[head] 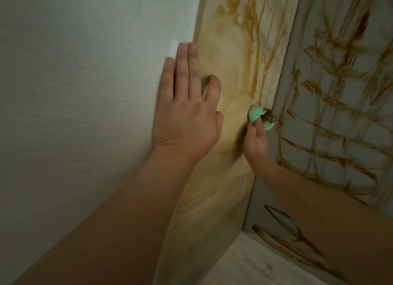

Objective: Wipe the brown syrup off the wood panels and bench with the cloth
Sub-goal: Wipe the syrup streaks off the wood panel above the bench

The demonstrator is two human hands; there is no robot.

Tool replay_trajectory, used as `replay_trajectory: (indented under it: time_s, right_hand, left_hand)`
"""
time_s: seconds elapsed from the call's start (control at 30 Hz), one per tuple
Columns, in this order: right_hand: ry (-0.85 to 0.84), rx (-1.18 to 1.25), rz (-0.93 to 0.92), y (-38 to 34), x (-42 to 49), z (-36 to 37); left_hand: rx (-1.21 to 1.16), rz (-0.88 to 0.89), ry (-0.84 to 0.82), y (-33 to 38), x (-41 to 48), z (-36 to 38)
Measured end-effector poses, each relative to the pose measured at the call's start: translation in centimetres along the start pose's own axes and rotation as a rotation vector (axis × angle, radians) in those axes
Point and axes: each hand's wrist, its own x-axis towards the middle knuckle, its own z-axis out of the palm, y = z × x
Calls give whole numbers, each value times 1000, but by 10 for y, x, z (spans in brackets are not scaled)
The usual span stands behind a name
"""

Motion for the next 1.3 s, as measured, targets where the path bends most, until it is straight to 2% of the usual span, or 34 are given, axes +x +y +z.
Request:
replay_trajectory:
  time_s: [0.07,0.23,0.33,0.37,0.4,0.47,0.63,0.7,0.77,0.9,0.97,1.03,1.1,1.13,1.3]
  right_hand:
    - [0,-6,45,7,34,3]
    - [-49,27,291,47,139,-6]
    - [-24,184,486,47,150,-6]
    - [-13,217,490,32,138,-8]
    - [-10,231,446,16,123,-6]
    - [-15,223,241,-23,79,-5]
    - [-277,70,-402,-83,-30,-9]
    - [-275,-46,-454,-88,-11,-10]
    - [-166,-47,-258,-84,40,-8]
    - [-50,239,330,-54,140,-18]
    - [-104,288,461,-38,167,-23]
    - [-98,292,478,-37,167,-21]
    - [-80,268,403,-55,143,-20]
    - [-79,241,298,-70,122,-19]
    - [-279,27,-432,-161,14,-16]
  left_hand:
    - [2,4,2,-1,0,1]
    - [-10,6,-5,1,0,3]
    - [-1,8,-8,0,0,5]
    - [-8,6,-5,-1,1,5]
    - [-14,3,-6,-1,1,5]
    - [-16,-3,-19,-1,0,4]
    - [-34,2,-22,-1,0,-2]
    - [-40,0,-21,-2,1,-3]
    - [-38,1,-37,-1,1,-2]
    - [-20,6,-32,-2,-2,1]
    - [-9,0,-33,-2,-2,2]
    - [-5,-1,-40,-1,-2,2]
    - [-18,-1,-46,0,0,1]
    - [-18,1,-51,0,0,1]
    - [-23,12,28,-1,0,2]
